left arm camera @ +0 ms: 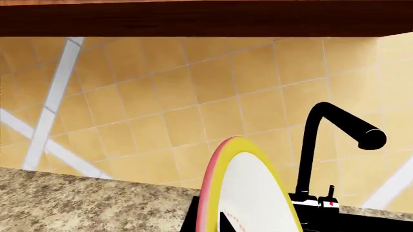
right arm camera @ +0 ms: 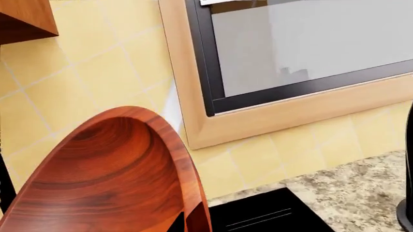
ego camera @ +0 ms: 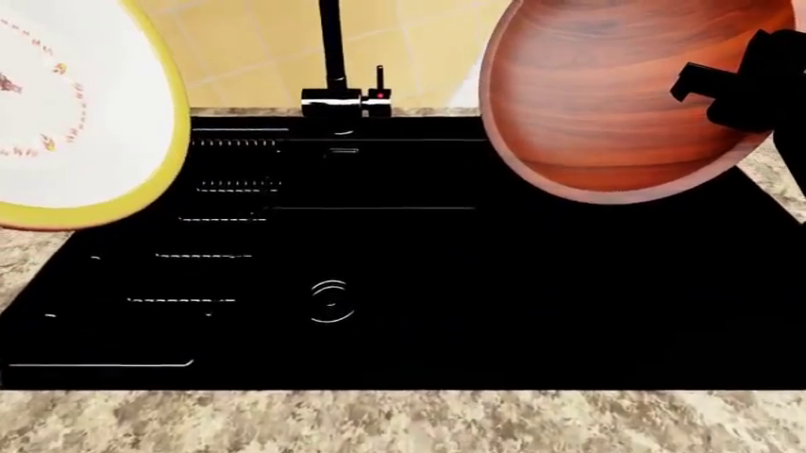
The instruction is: Stack the bowls in the sink.
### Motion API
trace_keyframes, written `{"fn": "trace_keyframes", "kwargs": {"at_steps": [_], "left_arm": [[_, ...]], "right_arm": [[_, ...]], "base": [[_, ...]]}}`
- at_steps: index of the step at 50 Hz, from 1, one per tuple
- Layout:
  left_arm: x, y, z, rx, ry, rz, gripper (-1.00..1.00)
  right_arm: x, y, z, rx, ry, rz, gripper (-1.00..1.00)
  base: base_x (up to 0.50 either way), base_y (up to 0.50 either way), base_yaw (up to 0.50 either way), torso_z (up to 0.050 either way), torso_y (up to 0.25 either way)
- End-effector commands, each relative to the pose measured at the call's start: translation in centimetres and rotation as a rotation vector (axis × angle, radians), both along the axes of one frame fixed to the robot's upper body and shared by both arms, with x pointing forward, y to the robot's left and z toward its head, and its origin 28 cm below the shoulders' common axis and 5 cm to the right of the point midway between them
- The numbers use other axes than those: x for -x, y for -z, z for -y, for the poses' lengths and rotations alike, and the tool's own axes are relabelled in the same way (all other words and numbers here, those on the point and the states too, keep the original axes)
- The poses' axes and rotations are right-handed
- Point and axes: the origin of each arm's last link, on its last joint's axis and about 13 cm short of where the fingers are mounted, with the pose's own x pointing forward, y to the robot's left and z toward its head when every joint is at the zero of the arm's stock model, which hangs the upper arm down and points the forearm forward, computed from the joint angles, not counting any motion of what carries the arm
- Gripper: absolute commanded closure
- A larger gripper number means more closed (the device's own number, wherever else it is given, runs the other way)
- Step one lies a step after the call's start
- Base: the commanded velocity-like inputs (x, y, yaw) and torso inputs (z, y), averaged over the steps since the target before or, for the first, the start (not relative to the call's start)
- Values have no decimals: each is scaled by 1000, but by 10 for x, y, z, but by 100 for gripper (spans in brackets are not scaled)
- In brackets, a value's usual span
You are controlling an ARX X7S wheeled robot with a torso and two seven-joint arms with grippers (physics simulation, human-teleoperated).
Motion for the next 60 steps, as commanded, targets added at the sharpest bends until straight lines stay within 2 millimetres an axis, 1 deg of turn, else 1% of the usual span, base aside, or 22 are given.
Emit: {"fn": "trace_keyframes", "kwargs": {"at_steps": [1, 37, 41, 45, 60], "left_arm": [[8, -3, -9, 27, -55, 26, 100], [5, -2, -8, 4, -68, 11, 100], [3, 0, -5, -7, -56, -3, 100], [2, 1, -2, -10, -36, -8, 100], [-6, 2, 12, 42, 67, -20, 100]], "right_arm": [[0, -4, 2, 3, 13, 30, 100], [1, -5, 0, 1, -5, 27, 100], [2, -6, -1, 8, -5, 26, 100], [5, -14, 1, 19, 8, 39, 100], [14, -27, 9, 39, 74, 54, 100]], "base": [[500, 0, 0, 0, 0], [499, 0, 0, 0, 2], [20, 0, 1, 0, 0], [25, 0, 3, 0, 0], [26, 0, 3, 1, 1]]}}
